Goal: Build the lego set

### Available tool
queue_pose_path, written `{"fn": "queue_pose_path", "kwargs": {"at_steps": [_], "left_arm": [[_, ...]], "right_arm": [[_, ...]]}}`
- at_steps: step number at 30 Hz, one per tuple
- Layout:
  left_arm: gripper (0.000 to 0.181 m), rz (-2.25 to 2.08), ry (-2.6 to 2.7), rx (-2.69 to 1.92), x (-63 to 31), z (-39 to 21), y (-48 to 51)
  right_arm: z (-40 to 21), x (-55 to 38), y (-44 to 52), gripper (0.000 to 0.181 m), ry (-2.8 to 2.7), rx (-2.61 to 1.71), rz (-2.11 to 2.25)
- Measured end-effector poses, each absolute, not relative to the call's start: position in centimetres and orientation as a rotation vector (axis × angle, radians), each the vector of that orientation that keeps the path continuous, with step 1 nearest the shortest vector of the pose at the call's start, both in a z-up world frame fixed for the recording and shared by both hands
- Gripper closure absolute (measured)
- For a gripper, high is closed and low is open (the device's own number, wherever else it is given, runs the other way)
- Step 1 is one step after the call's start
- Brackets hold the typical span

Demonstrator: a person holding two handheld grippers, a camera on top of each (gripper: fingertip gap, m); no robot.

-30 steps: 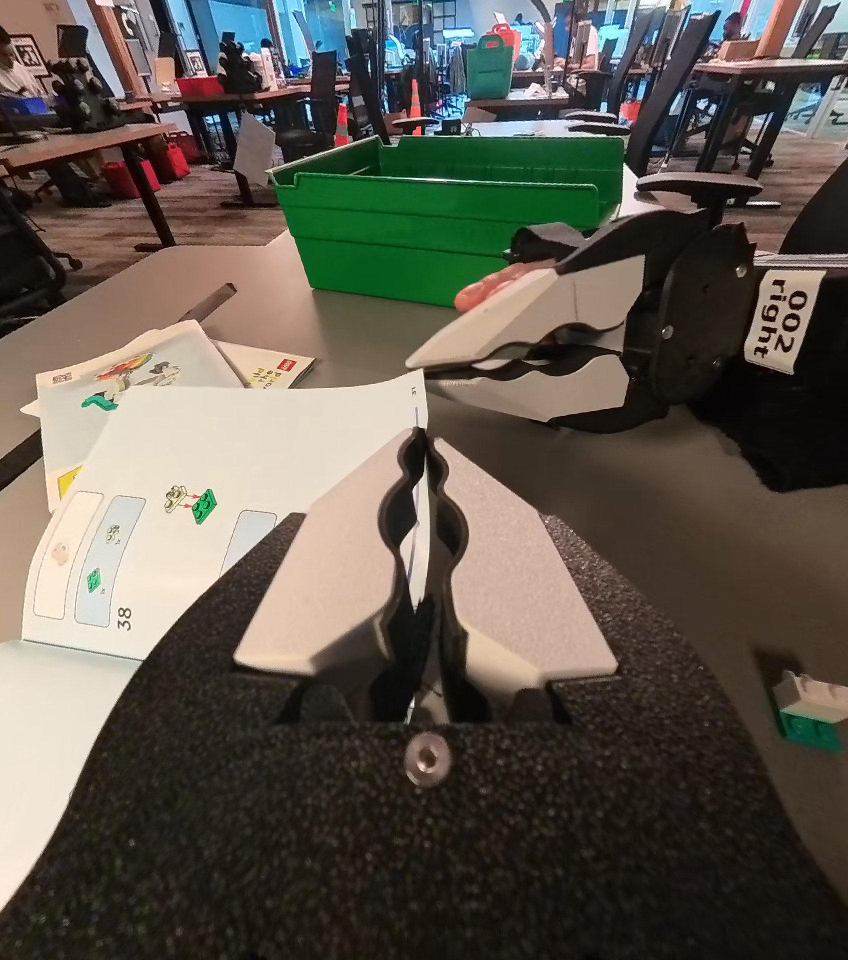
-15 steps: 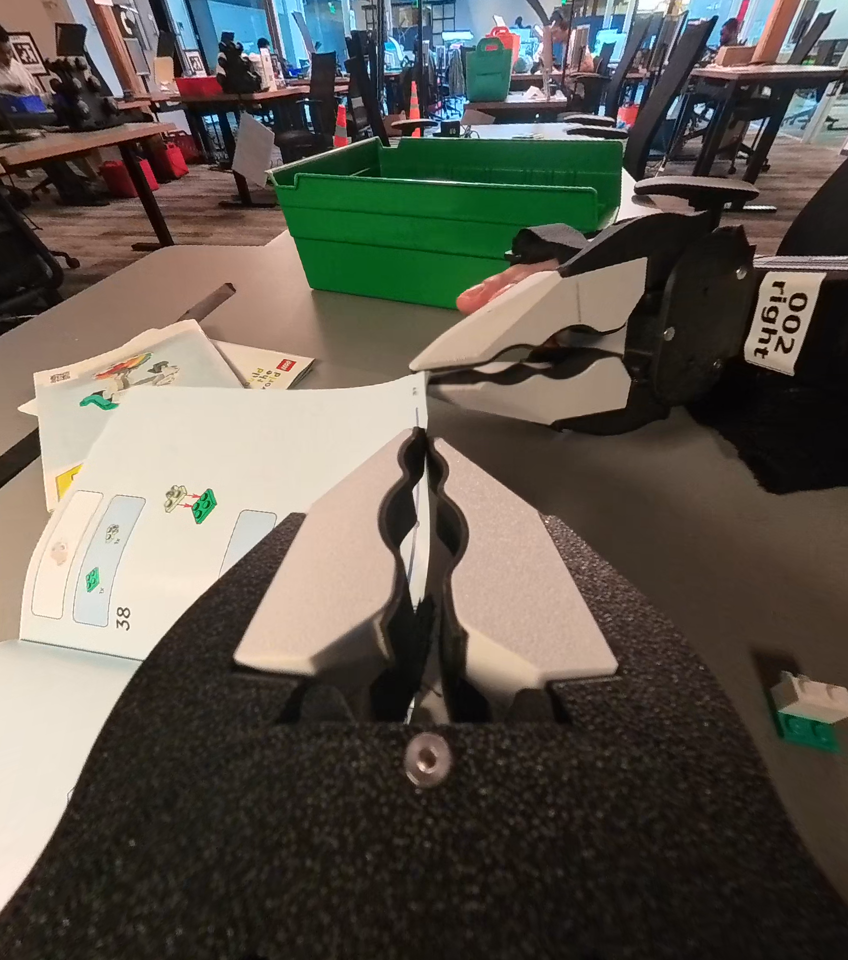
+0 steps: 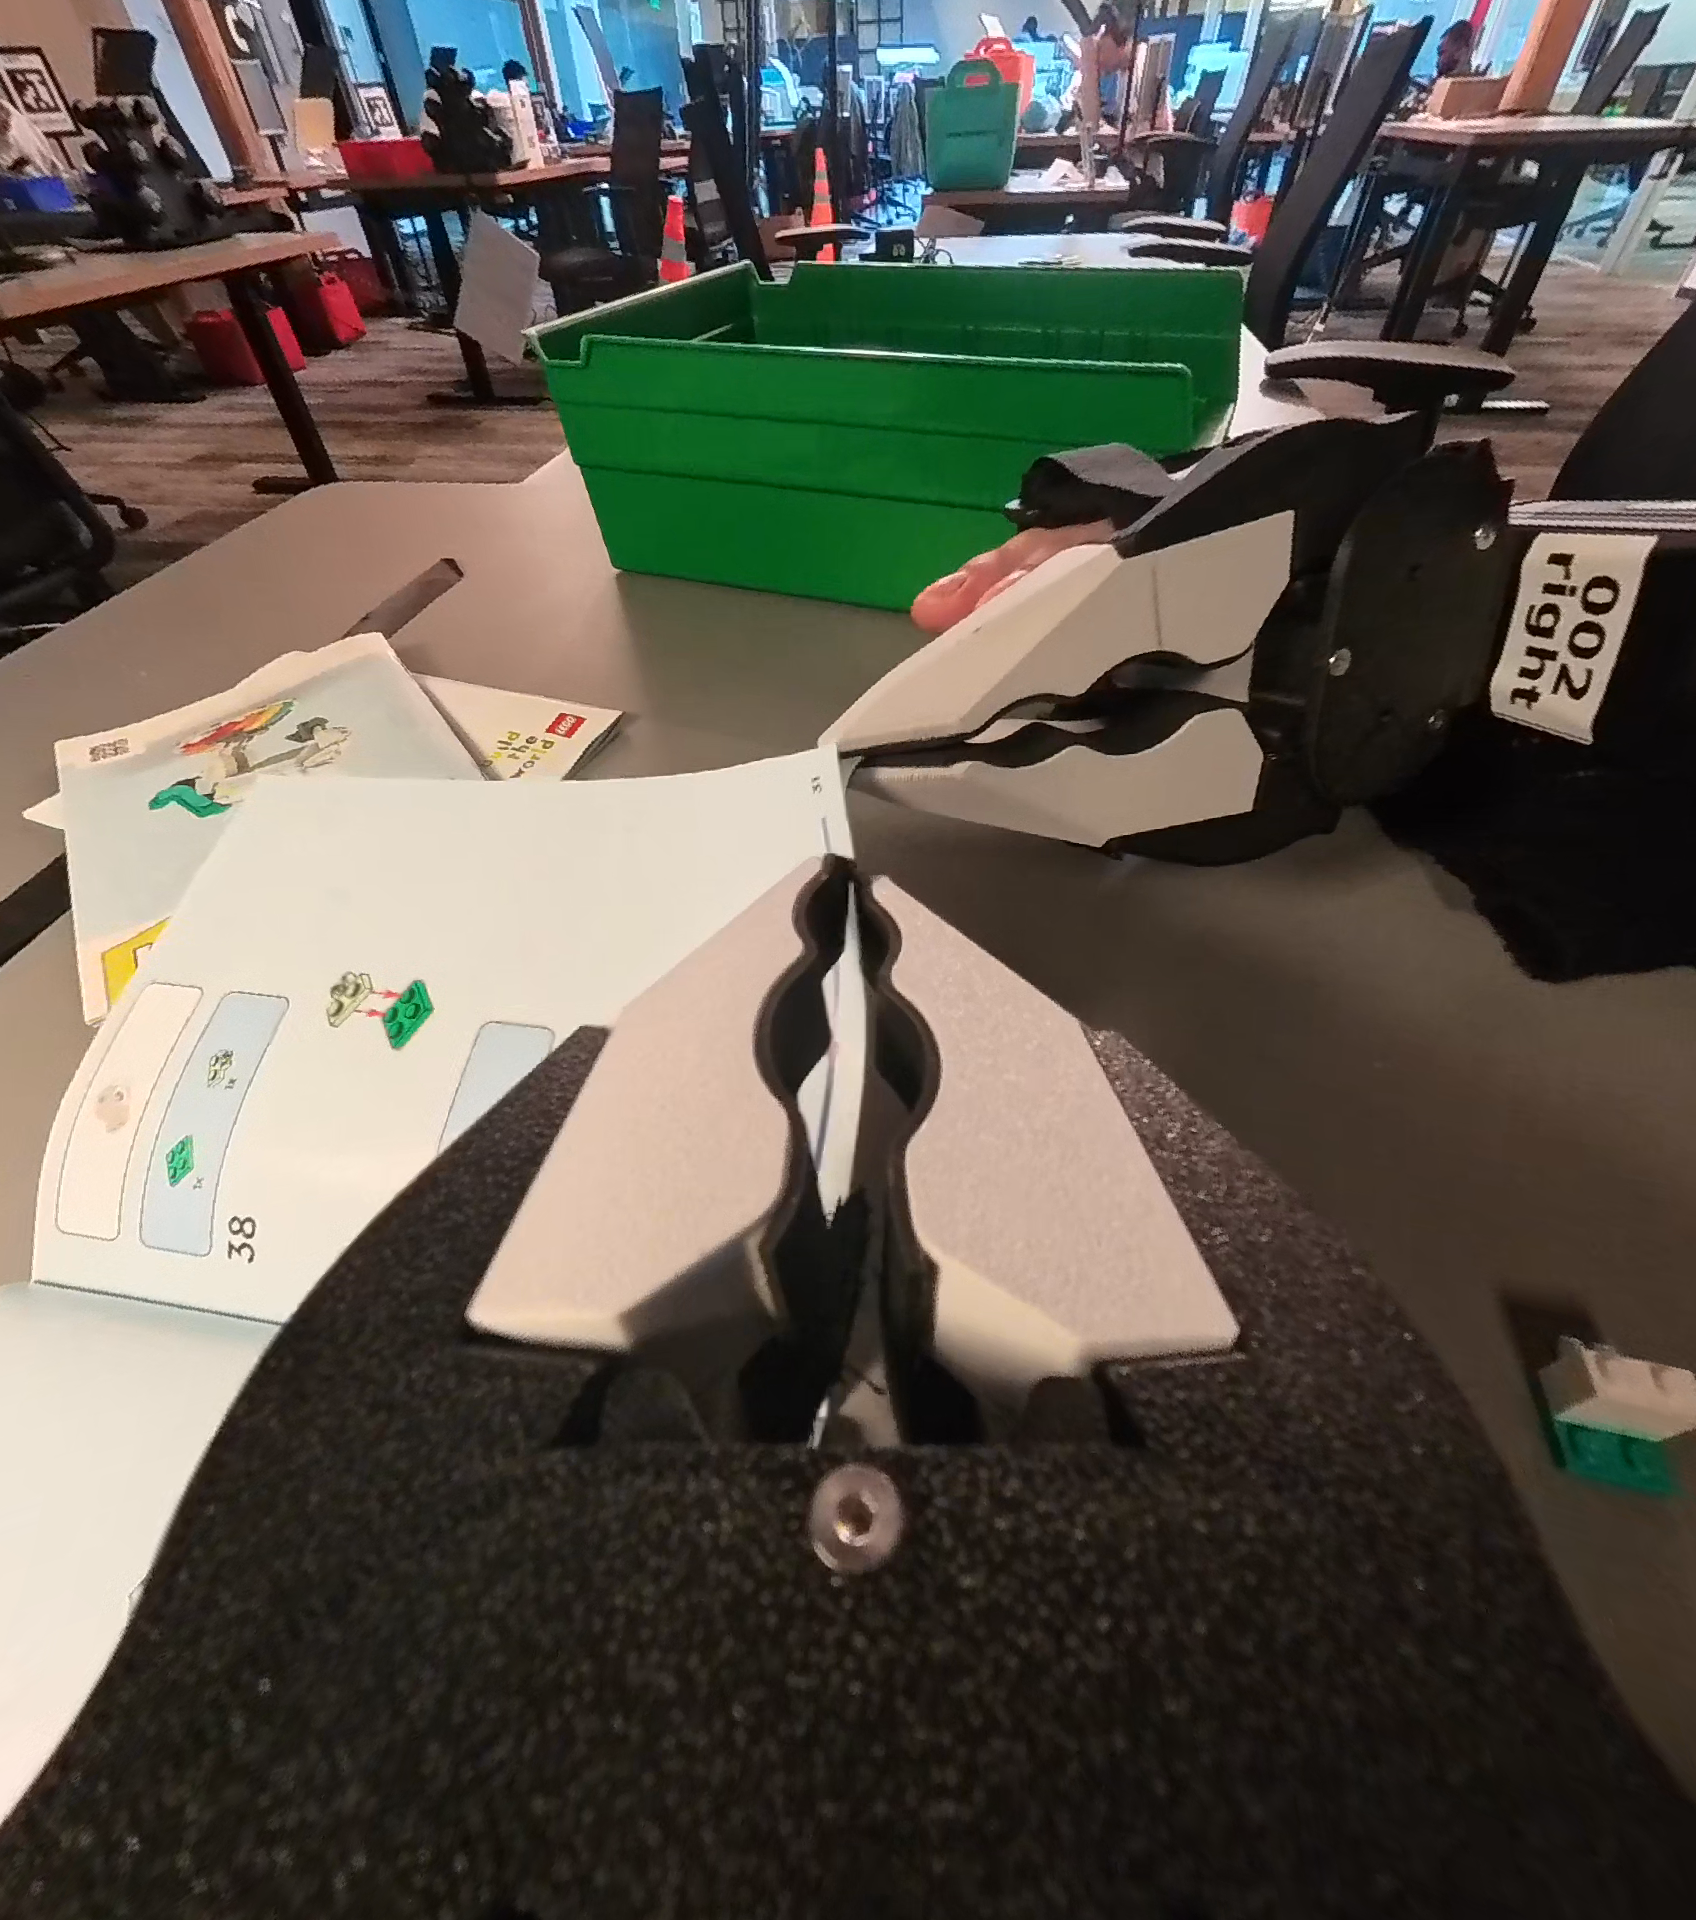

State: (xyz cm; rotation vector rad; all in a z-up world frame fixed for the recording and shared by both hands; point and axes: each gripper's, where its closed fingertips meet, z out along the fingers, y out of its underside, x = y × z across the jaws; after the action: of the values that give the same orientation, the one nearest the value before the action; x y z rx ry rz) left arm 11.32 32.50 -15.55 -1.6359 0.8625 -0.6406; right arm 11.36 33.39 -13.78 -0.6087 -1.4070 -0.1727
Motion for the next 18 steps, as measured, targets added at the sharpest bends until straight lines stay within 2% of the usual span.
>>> {"fn": "queue_pose_path", "kwargs": {"at_steps": [9, 18], "left_arm": [[0.159, -0.709, 0.764, -1.614, 10.7, -14.6, 32.8], [0.153, -1.019, 0.557, -1.612, 10.2, -13.3, 33.0]], "right_arm": [[-14.1, 11.1, 33.0, 0.181, -1.43, -0.593, -0.168], [-14.4, 10.4, 31.9, 0.181, -1.475, -0.512, -0.216]]}}
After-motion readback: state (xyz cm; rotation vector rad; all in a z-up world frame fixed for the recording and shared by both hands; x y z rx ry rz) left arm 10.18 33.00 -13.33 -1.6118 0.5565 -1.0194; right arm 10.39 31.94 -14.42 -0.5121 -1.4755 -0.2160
